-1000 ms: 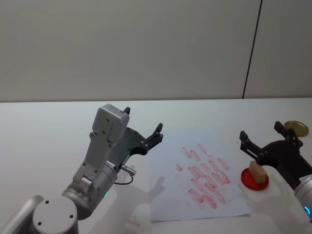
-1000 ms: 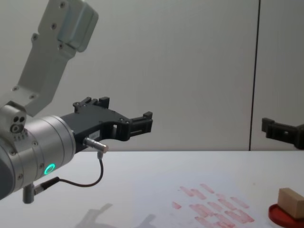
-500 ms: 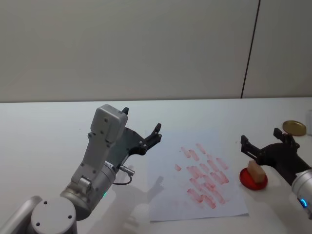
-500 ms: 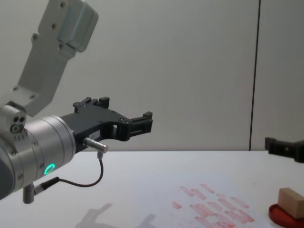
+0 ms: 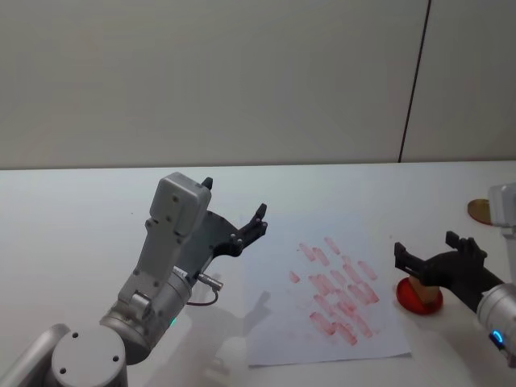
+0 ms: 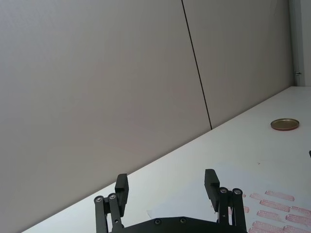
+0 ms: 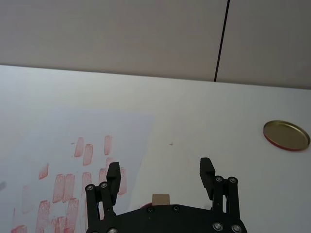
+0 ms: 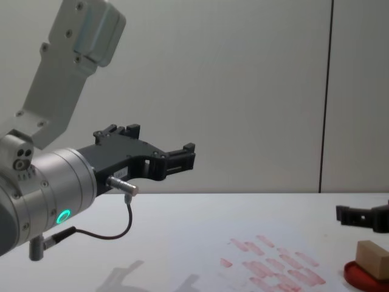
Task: Use the one hand to pick up the stamp and affix it onto the A4 paper.
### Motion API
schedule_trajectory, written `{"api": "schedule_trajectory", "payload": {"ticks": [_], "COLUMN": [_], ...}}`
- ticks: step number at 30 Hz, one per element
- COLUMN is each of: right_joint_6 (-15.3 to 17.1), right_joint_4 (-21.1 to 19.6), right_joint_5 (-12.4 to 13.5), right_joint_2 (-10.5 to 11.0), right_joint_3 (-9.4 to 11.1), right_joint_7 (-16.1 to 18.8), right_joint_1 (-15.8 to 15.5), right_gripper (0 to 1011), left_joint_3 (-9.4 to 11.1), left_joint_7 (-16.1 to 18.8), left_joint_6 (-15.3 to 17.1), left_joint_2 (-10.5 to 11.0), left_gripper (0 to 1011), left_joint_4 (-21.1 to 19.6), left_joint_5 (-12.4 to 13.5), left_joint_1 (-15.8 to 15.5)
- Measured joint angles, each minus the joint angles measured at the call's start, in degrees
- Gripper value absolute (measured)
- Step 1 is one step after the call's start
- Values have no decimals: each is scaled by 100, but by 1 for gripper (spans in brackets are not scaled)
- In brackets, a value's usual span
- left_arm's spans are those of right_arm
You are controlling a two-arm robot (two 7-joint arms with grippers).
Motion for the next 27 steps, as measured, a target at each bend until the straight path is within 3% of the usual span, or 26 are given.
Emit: {"api": "schedule_trajectory", "payload": {"ticks": [16,27], "right_joint_6": [521,605], "right_joint_4": [-190,-181], "right_joint_5": [126,121], "right_joint_2": [5,-42], "right_joint_3": [14,-14], "right_joint_7": [-223,-257], "right_joint_1": [-161,-188], "right_gripper": [998,754], "left_joint_3": [0,0], "left_joint_7": [0,0], "left_joint_6": [0,0], "left_joint_2": [0,0], "left_gripper": [993,993], "left_joint_4": [0,0], "left_joint_5": [0,0], "left_joint_1": [0,0]}}
